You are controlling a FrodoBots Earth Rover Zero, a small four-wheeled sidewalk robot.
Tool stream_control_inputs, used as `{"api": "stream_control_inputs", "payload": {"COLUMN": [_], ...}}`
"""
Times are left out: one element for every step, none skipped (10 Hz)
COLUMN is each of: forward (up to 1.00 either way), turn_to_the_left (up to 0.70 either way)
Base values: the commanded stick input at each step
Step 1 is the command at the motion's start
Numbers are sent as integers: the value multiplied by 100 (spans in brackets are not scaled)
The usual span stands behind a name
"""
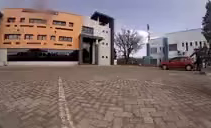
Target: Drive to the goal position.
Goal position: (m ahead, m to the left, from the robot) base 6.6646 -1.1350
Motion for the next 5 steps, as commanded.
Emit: {"api": "stream_control_inputs", "payload": {"forward": [70,70,70,70,70], "turn_to_the_left": [0,0,0,0,0]}}
